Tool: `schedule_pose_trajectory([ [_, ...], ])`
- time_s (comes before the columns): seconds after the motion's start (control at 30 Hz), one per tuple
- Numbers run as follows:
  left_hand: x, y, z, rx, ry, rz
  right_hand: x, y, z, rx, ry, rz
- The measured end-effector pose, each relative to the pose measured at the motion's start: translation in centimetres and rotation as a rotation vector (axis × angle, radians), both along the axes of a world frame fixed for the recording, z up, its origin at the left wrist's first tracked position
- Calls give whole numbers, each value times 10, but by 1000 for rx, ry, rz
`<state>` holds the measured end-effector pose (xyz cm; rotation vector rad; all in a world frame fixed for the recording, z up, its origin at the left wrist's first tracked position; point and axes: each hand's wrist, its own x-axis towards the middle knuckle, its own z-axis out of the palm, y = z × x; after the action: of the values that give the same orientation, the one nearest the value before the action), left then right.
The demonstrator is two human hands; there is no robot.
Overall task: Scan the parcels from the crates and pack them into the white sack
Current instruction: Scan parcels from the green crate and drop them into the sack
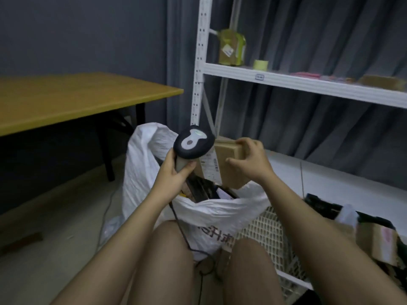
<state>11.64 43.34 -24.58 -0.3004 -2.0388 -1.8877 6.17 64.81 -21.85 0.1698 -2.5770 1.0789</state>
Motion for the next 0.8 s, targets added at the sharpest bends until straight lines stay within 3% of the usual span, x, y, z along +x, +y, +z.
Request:
schedule_pose_trajectory([
  [0.17,-9,-28,-6,86,-31,67,-41,-37,-18,124,73,-176],
  [0.27,-19,-28,-11,120,-56,68,-61,-26,-37,180,6,-267],
  [0.43,-36,-19,-15,96,-94,25,-81,-9,-78,258,-155,-266],
  [0.53,-46,-16,-15,108,-113,36,-100,-18,-82,335,-120,-217],
  [0.8,-62,-8,-22,139,-141,59,-144,-25,-85,188,23,-180],
])
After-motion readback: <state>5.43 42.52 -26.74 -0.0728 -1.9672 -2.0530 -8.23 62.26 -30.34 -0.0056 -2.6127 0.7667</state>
